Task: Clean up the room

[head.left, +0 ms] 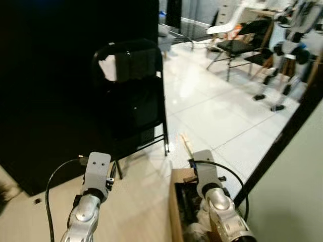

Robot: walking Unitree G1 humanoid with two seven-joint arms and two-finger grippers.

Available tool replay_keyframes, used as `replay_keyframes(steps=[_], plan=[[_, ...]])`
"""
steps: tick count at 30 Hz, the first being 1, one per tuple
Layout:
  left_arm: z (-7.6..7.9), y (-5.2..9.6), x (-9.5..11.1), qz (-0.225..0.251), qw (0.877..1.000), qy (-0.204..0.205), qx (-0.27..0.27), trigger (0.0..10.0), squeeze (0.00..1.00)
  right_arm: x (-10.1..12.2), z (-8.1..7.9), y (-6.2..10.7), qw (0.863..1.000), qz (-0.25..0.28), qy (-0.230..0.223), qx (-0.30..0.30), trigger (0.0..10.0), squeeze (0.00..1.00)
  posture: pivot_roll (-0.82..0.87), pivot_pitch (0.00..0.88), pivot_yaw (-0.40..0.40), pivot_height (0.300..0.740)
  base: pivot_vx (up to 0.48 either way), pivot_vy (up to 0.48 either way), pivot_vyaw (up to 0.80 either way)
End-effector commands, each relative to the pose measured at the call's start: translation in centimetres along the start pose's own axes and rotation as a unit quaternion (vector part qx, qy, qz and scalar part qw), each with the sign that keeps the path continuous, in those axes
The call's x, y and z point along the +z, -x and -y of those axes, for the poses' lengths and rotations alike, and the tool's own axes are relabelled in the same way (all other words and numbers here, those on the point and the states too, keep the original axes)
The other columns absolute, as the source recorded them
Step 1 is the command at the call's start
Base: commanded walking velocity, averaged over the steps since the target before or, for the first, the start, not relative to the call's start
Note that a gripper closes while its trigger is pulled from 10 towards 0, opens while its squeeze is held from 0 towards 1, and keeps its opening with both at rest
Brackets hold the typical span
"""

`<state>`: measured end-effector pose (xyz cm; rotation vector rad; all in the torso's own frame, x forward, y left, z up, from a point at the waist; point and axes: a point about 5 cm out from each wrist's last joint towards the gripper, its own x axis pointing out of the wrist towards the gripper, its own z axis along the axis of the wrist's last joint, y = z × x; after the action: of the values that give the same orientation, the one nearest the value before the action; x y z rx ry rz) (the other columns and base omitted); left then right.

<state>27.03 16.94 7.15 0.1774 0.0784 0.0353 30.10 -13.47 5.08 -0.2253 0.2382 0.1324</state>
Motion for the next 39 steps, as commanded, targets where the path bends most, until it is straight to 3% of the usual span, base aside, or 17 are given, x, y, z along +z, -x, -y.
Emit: replay_keyframes(steps=[1, 30, 34, 35, 36, 37, 39], plan=[[0.0, 0.1, -0.2, -0.006, 1.000, -0.004, 0.000, 10.0, 0.00, -0.5, -0.2, 0.2, 1.000, -0.013, 0.003, 0.005, 10.0, 0.00, -0.04, 0.064, 0.009, 0.736, 0.000, 0.000, -0.80], [-0.4, 0.2, -0.3, -0.011, 1.000, -0.018, -0.009, 10.0, 0.00, -1.1, -0.1, 0.6, 0.999, -0.029, 0.005, 0.014, 10.0, 0.00, -0.04, 0.072, 0.015, 0.736, 0.000, 0.000, -0.80], [-0.5, 0.2, -0.8, -0.028, 0.999, -0.013, -0.025, 10.0, 0.00, -2.0, -1.0, 0.8, 0.994, -0.070, 0.024, 0.080, 10.0, 0.00, -0.04, 0.072, 0.015, 0.736, 0.000, 0.000, -0.80], [-0.3, 0.6, -2.2, -0.070, 0.995, -0.035, -0.066, 10.0, 0.00, -3.3, -2.2, 1.4, 0.978, -0.106, 0.068, 0.167, 10.0, 0.00, -0.04, 0.073, 0.014, 0.736, 0.000, 0.000, -0.80], [-0.3, 0.6, -2.2, -0.070, 0.995, -0.035, -0.066, 10.0, 0.00, -3.3, -2.2, 1.4, 0.978, -0.106, 0.068, 0.167, 10.0, 0.00, -0.04, 0.073, 0.014, 0.736, 0.000, 0.000, -0.80], [-0.3, 0.9, -2.9, -0.088, 0.991, -0.055, -0.086, 10.0, 0.00, -3.4, -2.9, 1.8, 0.968, -0.100, 0.087, 0.214, 10.0, 0.00, -0.04, 0.074, 0.011, 0.736, 0.000, 0.000, -0.64], [-0.3, 0.9, -2.9, -0.088, 0.991, -0.055, -0.086, 10.0, 0.00, -3.4, -2.9, 1.8, 0.968, -0.100, 0.087, 0.214, 10.0, 0.00, -0.04, 0.074, 0.011, 0.736, 0.000, 0.000, -0.64]])
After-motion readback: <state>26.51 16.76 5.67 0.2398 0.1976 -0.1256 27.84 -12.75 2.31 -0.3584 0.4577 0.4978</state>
